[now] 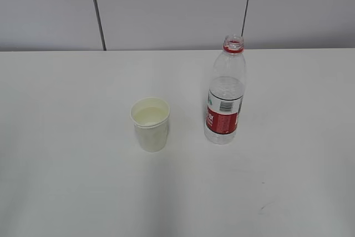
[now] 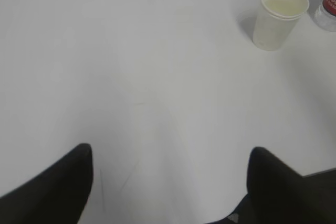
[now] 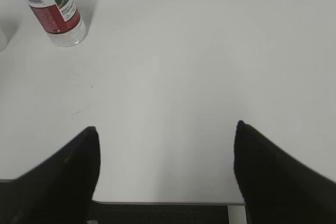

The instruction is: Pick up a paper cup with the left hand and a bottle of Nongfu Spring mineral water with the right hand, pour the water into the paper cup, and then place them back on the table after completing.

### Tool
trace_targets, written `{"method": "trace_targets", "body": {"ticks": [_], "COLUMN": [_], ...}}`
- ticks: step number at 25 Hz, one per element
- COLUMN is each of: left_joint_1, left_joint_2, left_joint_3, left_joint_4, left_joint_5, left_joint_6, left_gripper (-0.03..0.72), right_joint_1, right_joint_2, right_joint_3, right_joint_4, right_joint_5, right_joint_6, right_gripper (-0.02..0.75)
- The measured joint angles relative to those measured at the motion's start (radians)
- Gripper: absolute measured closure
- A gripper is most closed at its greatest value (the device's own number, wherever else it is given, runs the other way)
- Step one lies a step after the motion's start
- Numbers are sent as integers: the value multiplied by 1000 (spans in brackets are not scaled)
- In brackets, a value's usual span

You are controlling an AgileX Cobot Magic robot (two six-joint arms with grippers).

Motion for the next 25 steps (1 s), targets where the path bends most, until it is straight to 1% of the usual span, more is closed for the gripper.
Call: {"method": "trace_targets", "body": {"ticks": [25], "left_joint_1": [0], "left_joint_2": [0], "left_joint_3": [0], "left_joint_4": [0], "left_joint_5": [0], "left_joint_6": [0], "left_gripper": [137], "right_joint_1": [0], "right_joint_2": [0], "right_joint_3": [0], "right_joint_4": [0], "right_joint_5": [0], "right_joint_6": [3], "right_gripper": [150]}}
